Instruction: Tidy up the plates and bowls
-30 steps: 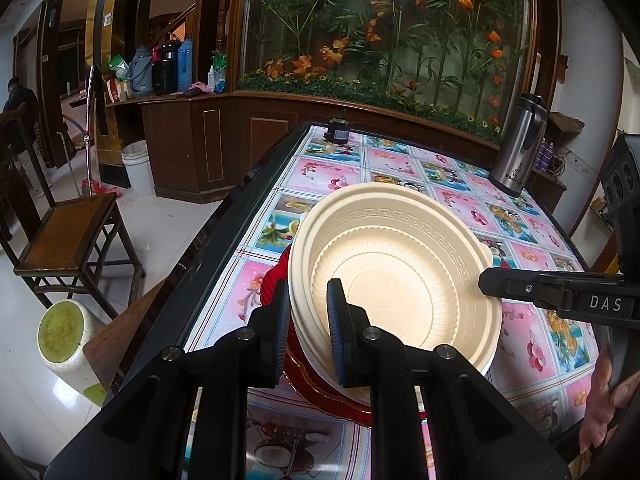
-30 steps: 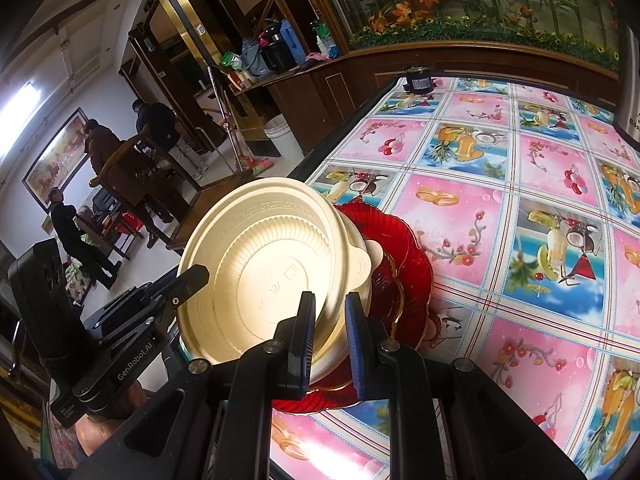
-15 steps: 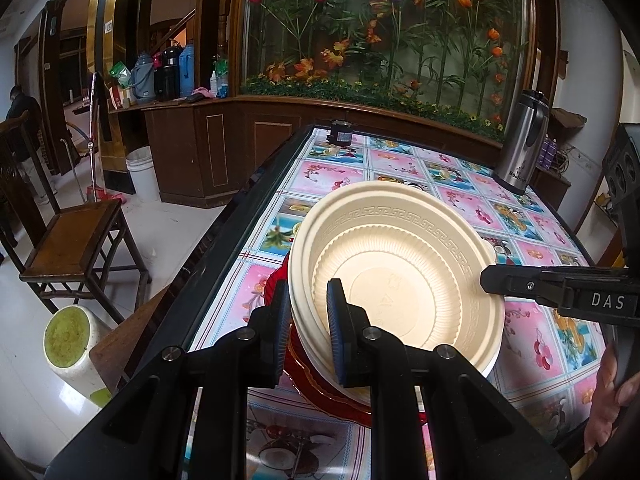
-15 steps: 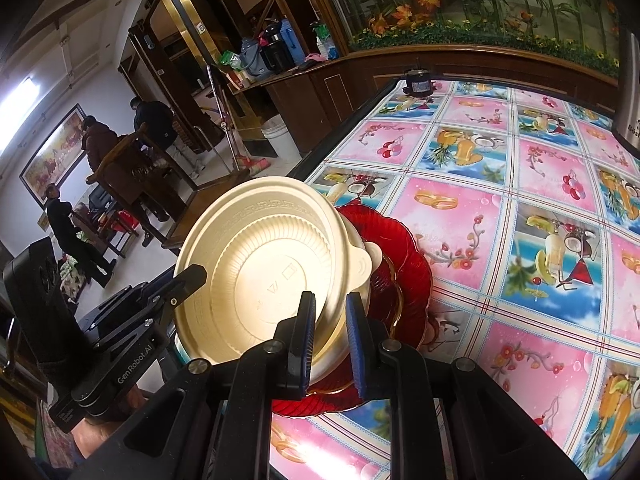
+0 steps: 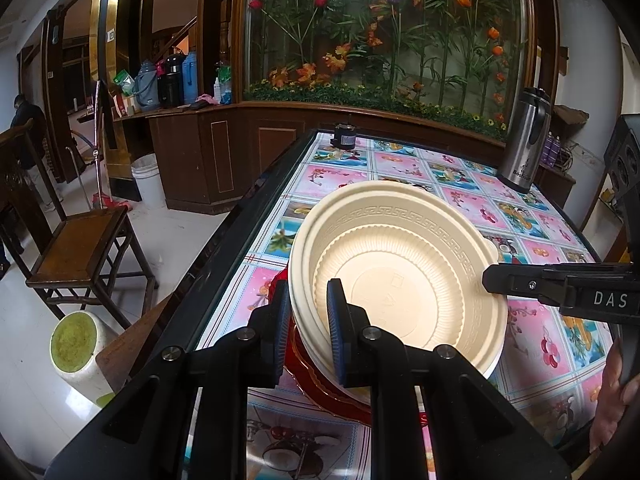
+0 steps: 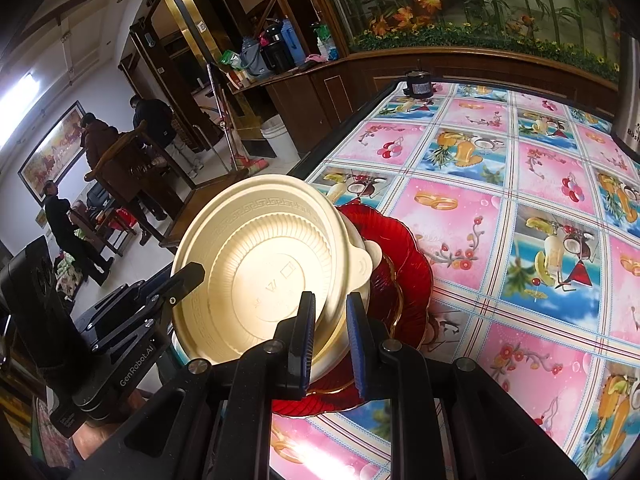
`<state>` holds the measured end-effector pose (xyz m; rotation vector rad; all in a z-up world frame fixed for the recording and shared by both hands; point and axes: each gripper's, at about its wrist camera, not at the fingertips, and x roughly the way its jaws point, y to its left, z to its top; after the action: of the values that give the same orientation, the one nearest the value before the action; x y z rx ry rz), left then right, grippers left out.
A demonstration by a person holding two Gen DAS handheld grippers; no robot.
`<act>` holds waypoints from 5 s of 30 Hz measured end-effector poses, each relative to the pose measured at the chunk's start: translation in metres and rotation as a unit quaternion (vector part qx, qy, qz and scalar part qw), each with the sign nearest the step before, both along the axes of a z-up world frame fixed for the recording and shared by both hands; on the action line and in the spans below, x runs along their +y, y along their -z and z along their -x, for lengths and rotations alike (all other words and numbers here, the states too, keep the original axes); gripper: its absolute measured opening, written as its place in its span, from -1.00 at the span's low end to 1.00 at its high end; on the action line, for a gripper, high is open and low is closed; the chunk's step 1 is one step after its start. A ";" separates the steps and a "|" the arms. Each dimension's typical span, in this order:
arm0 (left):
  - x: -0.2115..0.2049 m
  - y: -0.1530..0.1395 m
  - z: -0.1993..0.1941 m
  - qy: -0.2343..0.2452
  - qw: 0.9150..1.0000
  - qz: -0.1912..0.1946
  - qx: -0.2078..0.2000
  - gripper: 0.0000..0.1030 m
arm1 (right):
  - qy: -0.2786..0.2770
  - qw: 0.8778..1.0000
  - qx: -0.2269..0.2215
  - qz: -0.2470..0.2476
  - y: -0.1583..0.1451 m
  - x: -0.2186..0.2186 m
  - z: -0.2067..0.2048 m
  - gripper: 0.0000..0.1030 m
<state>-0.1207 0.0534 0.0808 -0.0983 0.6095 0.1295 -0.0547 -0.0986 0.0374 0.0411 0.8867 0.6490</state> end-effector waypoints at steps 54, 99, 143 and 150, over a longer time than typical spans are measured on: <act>0.046 -0.016 0.023 -0.036 0.997 0.067 -0.019 -0.08 | 0.050 0.997 -0.002 -0.064 -0.006 -0.059 0.016 -0.44; 0.055 0.051 -0.016 0.085 0.983 0.144 0.080 -0.71 | 0.056 0.995 0.071 -0.044 0.059 -0.041 -0.020 -0.82; -0.167 0.043 -0.132 0.154 0.978 0.076 0.115 -0.71 | 0.278 0.958 0.018 -0.062 0.051 -0.250 -0.035 -0.74; -0.169 0.044 -0.148 0.141 0.981 0.090 0.102 -0.71 | 0.287 0.956 0.006 -0.057 0.056 -0.253 -0.044 -0.75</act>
<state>0.0278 -0.1158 0.0364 -0.1735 0.8326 -0.1926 -0.0102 -0.3517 -0.0187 0.3922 0.7961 0.1533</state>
